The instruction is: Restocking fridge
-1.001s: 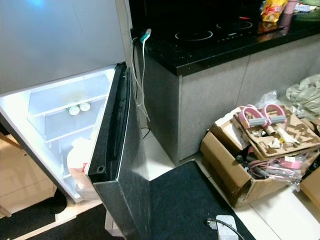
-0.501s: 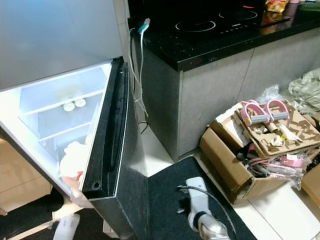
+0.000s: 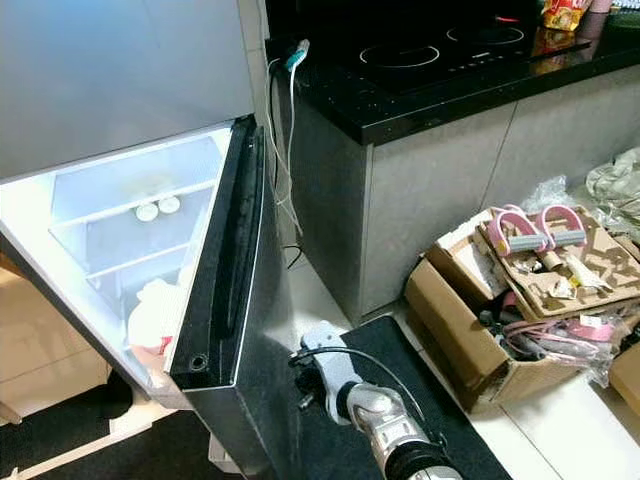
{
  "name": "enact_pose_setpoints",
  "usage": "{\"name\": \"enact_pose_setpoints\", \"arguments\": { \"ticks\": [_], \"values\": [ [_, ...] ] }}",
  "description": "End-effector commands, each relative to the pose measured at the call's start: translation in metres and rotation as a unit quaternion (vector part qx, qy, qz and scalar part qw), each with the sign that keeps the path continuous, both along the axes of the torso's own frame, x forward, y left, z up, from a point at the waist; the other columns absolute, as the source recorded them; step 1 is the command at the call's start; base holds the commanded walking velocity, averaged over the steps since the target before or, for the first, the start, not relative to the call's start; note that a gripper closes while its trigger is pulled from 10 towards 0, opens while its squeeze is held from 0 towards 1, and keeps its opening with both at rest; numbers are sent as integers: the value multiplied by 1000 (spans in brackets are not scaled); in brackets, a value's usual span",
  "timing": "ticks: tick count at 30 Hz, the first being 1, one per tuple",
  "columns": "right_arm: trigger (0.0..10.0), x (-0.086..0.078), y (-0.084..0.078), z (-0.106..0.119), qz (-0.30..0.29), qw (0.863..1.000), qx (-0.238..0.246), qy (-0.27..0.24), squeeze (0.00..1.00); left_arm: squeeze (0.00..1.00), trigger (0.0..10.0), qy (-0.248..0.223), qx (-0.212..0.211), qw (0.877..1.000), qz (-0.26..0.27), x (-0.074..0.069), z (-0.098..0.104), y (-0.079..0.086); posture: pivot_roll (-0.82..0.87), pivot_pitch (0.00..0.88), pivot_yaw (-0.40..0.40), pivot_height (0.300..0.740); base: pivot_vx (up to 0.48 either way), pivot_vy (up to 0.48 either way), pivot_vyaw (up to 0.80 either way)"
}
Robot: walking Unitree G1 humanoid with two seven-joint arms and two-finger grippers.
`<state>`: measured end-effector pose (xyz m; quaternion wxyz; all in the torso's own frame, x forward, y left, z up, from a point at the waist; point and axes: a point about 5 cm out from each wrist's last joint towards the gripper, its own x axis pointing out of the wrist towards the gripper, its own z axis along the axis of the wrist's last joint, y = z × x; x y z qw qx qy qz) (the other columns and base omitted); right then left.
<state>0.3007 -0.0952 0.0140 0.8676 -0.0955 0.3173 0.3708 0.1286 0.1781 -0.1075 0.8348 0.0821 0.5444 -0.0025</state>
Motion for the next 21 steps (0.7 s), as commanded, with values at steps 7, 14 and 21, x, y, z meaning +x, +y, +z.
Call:
{"name": "enact_pose_setpoints", "arguments": {
  "ticks": [7,14,21],
  "values": [
    [10000,9,71,53,195,980,32,-37,0,0,10000,31,3,1000,1,-18,-6,-6,-87,91,67,726,0,0,0],
    [10000,-7,154,152,312,918,212,-123,0,0,10000,28,9,1000,5,-18,-5,5,-90,93,67,726,0,0,0],
    [10000,17,157,223,117,877,440,-153,0,0,10000,20,8,1000,10,-17,-5,4,-92,90,69,726,0,0,0]
  ]
}}
